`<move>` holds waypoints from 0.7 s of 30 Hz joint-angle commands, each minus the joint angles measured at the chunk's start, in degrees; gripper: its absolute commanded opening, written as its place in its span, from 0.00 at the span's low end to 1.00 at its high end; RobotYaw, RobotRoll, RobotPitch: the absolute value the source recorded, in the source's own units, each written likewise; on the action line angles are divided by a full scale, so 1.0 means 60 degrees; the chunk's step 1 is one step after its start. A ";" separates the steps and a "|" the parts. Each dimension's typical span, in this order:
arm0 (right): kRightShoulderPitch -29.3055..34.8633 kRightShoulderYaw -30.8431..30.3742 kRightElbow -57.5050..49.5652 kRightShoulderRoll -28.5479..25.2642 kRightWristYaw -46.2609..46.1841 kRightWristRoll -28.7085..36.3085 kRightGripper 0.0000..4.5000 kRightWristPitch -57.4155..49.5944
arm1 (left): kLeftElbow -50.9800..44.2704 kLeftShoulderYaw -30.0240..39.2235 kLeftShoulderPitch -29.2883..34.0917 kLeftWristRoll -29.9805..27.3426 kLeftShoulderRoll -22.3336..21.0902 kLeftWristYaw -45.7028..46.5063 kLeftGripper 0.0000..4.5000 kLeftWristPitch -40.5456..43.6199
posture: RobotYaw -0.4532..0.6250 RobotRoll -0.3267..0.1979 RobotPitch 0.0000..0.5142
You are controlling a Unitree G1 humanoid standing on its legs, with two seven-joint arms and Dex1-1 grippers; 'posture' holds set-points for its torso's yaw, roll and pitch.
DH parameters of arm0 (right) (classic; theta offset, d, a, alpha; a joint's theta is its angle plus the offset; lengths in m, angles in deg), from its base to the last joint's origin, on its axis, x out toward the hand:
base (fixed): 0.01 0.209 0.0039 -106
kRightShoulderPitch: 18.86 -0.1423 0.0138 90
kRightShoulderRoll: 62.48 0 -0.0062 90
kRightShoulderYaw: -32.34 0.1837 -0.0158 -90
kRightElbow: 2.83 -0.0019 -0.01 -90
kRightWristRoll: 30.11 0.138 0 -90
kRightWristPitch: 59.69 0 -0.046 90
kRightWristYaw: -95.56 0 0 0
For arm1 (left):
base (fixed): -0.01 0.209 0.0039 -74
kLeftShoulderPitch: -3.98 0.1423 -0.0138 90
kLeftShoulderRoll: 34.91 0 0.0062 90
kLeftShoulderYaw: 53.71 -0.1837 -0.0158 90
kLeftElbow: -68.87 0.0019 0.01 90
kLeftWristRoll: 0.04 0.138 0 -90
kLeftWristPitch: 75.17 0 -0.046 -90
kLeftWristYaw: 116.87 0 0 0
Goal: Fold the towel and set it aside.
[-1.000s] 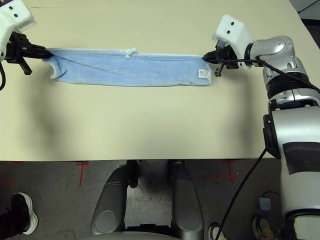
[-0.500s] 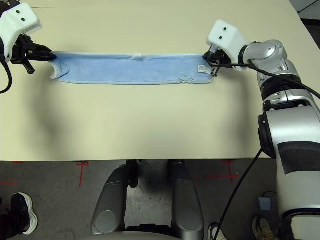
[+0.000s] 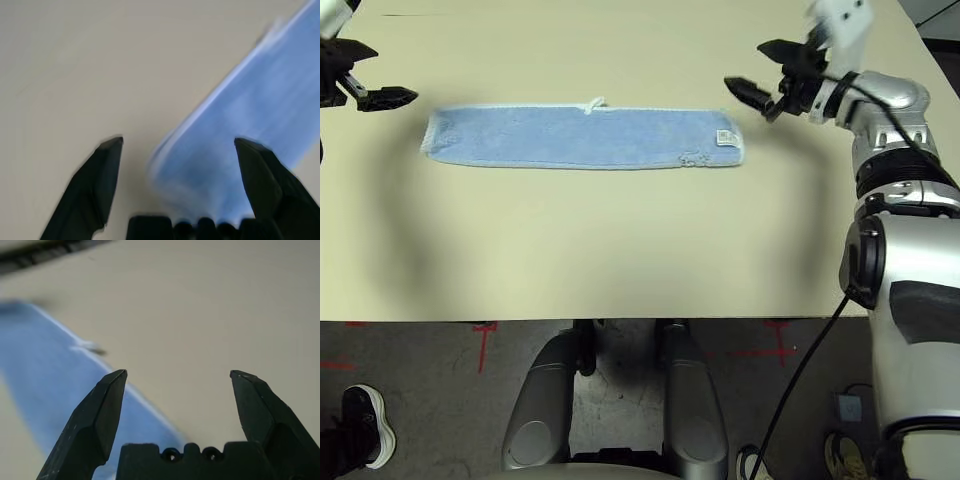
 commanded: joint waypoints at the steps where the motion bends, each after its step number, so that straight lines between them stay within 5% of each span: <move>1: 0.0727 0.0507 -0.0989 0.0109 0.0319 0.0941 0.99 -0.2136 | -0.1965 0.0631 0.1660 -0.1354 0.0166 -0.1188 1.00 0.1074 | 0.41 0.62 0.68; 6: 0.1855 0.0618 -0.3013 0.0394 -0.0281 0.1512 0.99 -0.3326 | -0.4348 0.1146 0.3800 -0.2429 0.0284 -0.1353 1.00 0.1097 | 0.40 0.62 0.68; 13: 0.2550 0.0438 -0.4400 0.0501 -0.0599 0.1755 0.99 -0.3594 | -0.5209 0.1265 0.5330 -0.2810 0.0376 -0.1336 1.00 -0.0393 | 0.39 0.62 0.68; 21: 0.2456 0.2754 -0.4550 0.0274 -0.3868 0.4009 0.99 -0.8852 | -0.4917 0.1198 0.5798 -0.2837 0.0445 -0.1350 1.00 -0.1939 | 0.39 0.62 0.67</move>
